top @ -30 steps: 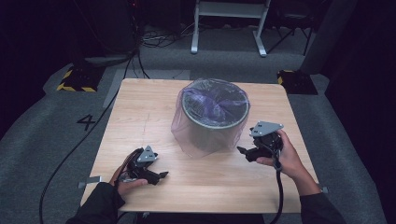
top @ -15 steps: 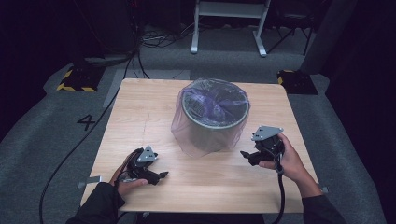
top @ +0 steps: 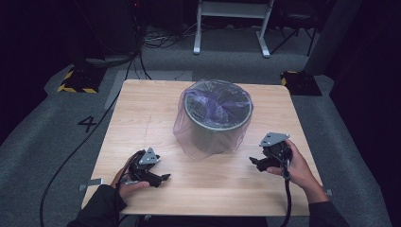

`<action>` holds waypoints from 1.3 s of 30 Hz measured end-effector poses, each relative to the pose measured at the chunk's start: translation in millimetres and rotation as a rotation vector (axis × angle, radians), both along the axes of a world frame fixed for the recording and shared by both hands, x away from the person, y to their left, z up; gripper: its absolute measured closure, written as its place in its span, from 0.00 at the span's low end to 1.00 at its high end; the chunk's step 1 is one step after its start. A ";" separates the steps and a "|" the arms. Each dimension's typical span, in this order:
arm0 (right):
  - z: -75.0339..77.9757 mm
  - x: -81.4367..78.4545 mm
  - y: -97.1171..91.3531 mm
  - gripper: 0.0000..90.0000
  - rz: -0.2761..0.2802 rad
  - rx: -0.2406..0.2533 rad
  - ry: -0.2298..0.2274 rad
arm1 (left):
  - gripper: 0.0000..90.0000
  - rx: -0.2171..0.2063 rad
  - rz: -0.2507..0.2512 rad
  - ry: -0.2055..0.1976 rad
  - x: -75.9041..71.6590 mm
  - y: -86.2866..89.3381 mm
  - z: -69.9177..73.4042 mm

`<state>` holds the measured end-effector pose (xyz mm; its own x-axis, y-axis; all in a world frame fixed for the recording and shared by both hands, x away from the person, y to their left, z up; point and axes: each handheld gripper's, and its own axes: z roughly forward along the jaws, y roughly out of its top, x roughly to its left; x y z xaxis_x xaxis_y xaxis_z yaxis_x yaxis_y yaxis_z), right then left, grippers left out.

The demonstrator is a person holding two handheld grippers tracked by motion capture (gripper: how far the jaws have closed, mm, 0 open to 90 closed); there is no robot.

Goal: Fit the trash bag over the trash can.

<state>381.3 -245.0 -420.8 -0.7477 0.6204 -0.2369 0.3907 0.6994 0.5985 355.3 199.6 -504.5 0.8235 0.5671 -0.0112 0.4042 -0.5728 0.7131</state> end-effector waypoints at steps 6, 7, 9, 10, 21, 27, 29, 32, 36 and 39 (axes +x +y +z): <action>-11.4 0.7 -8.2 0.20 -0.016 0.005 0.026 | 0.16 0.000 0.000 0.000 0.0 0.0 0.0; -13.8 0.8 -9.5 0.20 -0.022 0.002 0.031 | 0.16 0.001 0.000 0.000 0.0 0.0 0.0; -17.7 1.3 -11.5 0.20 -0.025 -0.001 0.036 | 0.16 0.000 0.000 0.000 0.0 0.0 0.0; -18.9 1.4 -12.1 0.20 -0.032 -0.002 0.043 | 0.16 0.000 0.000 0.000 0.0 0.0 0.0; -34.6 0.2 -19.1 0.20 -0.055 0.024 0.067 | 0.16 0.000 0.000 0.000 0.0 0.0 0.0; -42.5 -3.7 -25.9 0.21 -0.068 0.043 0.065 | 0.16 0.000 0.000 0.000 0.0 0.0 0.0; -45.9 -6.0 -28.9 0.21 -0.067 0.049 0.066 | 0.16 0.000 0.000 0.000 0.0 0.0 0.0; -49.2 -8.1 -31.9 0.21 -0.079 0.060 0.073 | 0.16 0.000 0.000 0.000 0.0 0.0 0.0; -53.6 -12.6 -37.1 0.21 -0.084 0.077 0.060 | 0.16 0.000 0.000 0.000 0.0 0.0 0.0; -56.3 -14.9 -40.4 0.21 -0.098 0.081 0.054 | 0.16 0.000 0.000 0.000 0.0 0.0 0.0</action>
